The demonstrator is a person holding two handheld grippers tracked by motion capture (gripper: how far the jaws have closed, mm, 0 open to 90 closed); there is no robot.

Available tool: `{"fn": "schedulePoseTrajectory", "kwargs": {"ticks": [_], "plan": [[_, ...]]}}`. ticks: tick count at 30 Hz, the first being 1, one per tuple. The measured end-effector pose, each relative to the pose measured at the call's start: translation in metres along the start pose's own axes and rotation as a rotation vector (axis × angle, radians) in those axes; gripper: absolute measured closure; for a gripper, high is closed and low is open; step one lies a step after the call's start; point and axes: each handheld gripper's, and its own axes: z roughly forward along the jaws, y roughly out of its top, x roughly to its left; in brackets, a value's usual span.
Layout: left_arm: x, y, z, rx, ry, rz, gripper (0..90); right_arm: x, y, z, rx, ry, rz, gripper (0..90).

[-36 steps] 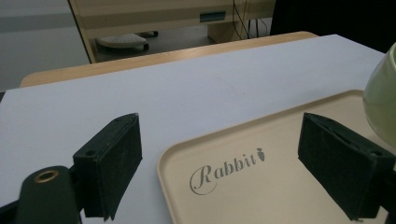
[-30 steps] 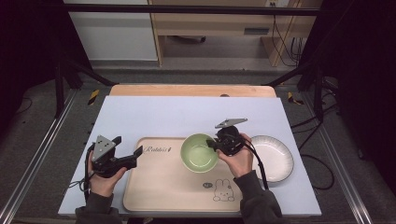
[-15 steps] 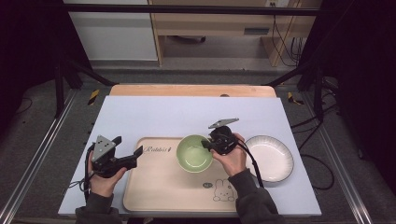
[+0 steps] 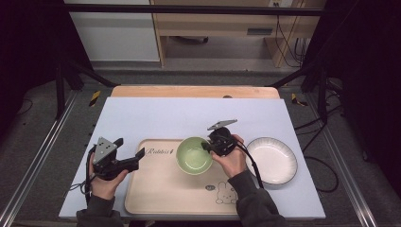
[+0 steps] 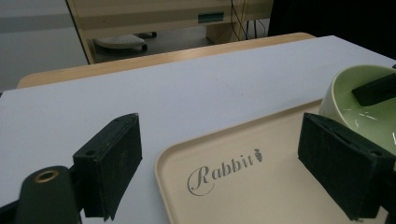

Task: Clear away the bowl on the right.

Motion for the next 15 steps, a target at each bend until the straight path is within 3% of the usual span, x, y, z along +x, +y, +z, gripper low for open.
{"fn": "schedulePoseTrajectory", "kwargs": {"ticks": [15], "plan": [[0.003, 0.0, -0.001, -0.004, 0.006, -0.009, 13.2, 0.004, 0.004, 0.021, 0.022, 0.022, -0.01, 83.1]]}}
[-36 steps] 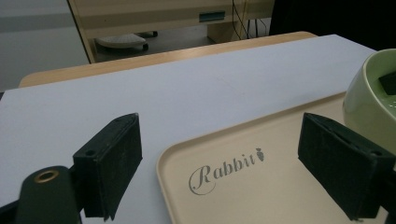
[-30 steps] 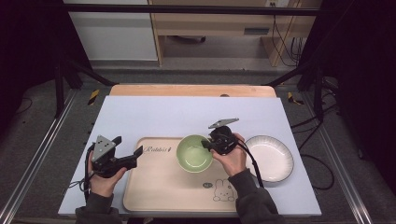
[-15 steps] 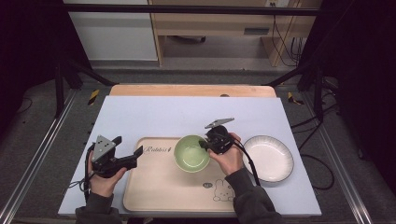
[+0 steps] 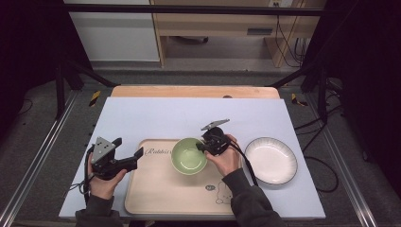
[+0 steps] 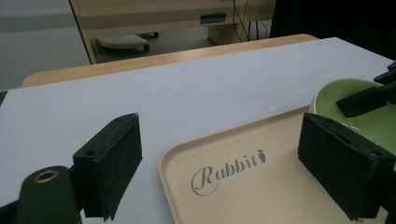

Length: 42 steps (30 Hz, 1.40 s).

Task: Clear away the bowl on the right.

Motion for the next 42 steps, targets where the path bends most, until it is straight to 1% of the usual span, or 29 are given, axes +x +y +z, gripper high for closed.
{"fn": "schedulePoseTrajectory", "kwargs": {"ticks": [2, 6, 11, 12, 15, 26, 27, 34, 36, 40, 41, 42], "plan": [[0.0, 0.0, 0.0, -0.001, 0.0, 0.001, 13.2, 0.0, 0.0, 0.0, 0.012, -0.004, 0.009, 83.1], [-0.001, 0.0, 0.0, 0.0, -0.002, 0.0, 13.2, -0.002, 0.0, 0.0, 0.011, -0.004, 0.004, 83.1], [0.0, 0.0, 0.0, 0.006, -0.003, 0.005, 13.2, -0.002, -0.002, 0.001, 0.029, -0.008, 0.001, 83.0], [0.0, 0.0, 0.0, 0.007, -0.003, 0.006, 13.2, -0.001, -0.002, 0.001, 0.035, -0.011, 0.009, 83.0], [-0.001, 0.0, 0.0, 0.005, -0.004, 0.003, 13.2, -0.003, -0.003, 0.002, 0.038, -0.01, 0.006, 83.0], [-0.002, 0.0, 0.0, 0.003, -0.005, 0.004, 13.2, -0.006, -0.005, 0.005, 0.052, -0.011, 0.032, 83.4], [-0.002, 0.0, 0.0, 0.003, -0.006, 0.004, 13.2, -0.006, -0.006, 0.005, 0.05, -0.011, 0.027, 83.4], [-0.002, 0.0, 0.0, 0.007, -0.007, 0.009, 13.1, -0.009, -0.007, 0.007, 0.054, -0.01, 0.037, 83.6], [-0.002, 0.0, 0.001, 0.005, -0.007, 0.006, 13.1, -0.01, -0.008, 0.007, 0.057, -0.008, 0.047, 83.7], [-0.002, 0.0, 0.0, 0.007, -0.007, 0.009, 13.1, -0.011, -0.008, 0.008, 0.064, -0.015, 0.042, 83.6], [-0.002, 0.0, 0.001, 0.007, -0.007, 0.009, 13.2, -0.011, -0.008, 0.009, 0.066, -0.014, 0.053, 83.6], [-0.002, 0.0, 0.001, 0.007, -0.007, 0.009, 13.1, -0.012, -0.009, 0.009, 0.066, -0.014, 0.046, 83.6]]}}
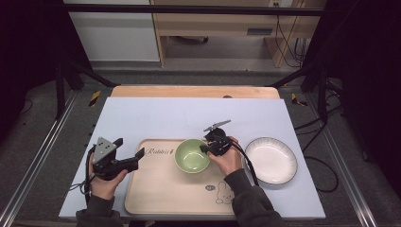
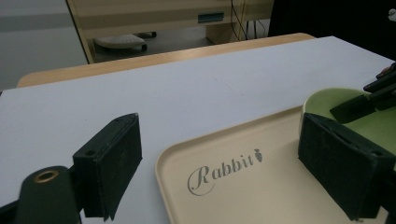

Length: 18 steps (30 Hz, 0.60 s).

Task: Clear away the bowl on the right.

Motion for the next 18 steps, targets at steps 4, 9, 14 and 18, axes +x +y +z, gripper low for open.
{"fn": "schedulePoseTrajectory", "kwargs": {"ticks": [4, 9, 14, 18], "plan": [[-0.0002, -0.0003, 0.0005, 0.0, -0.001, -0.003, 13.1, -0.0011, -0.0006, 0.0011, 0.005, -0.003, 0.009, 83.6], [-0.0004, -0.0005, 0.0008, 0.003, -0.001, -0.001, 13.1, -0.0019, -0.0016, 0.0016, 0.007, -0.004, 0.012, 83.5], [-0.0005, -0.0007, 0.001, 0.005, -0.002, 0.001, 13.1, -0.0034, -0.0026, 0.002, 0.006, -0.006, 0.01, 83.4], [-0.0006, -0.0007, 0.0011, 0.005, -0.002, 0.0, 13.1, -0.004, -0.0028, 0.0018, -0.002, -0.005, 0.01, 83.1]]}}
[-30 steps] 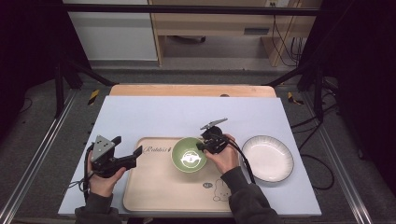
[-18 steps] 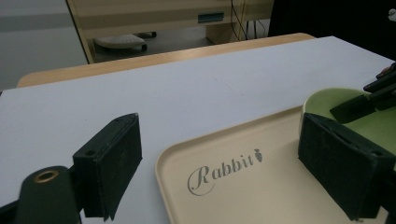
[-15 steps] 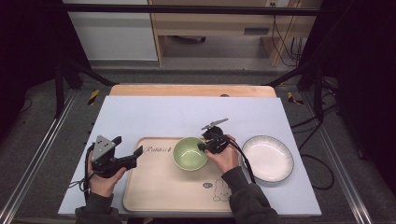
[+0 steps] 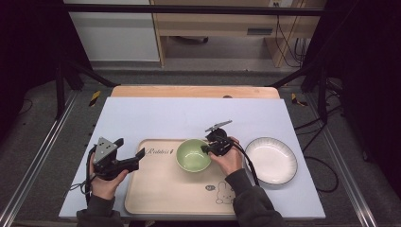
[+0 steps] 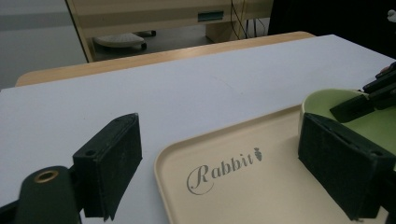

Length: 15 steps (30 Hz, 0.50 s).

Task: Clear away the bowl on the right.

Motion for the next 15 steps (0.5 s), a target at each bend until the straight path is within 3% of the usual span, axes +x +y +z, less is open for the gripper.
{"fn": "schedulePoseTrajectory", "kwargs": {"ticks": [8, 15], "plan": [[0.0, 0.0, 0.0, 0.0, 0.0, 0.0, 13.1, 0.0, 0.0, -0.01, -0.044, -0.019, -0.018, 77.4], [0.0, 0.0, 0.001, 0.003, -0.001, -0.002, 13.0, -0.001, -0.003, -0.028, -0.115, -0.034, -0.053, 61.1]]}}
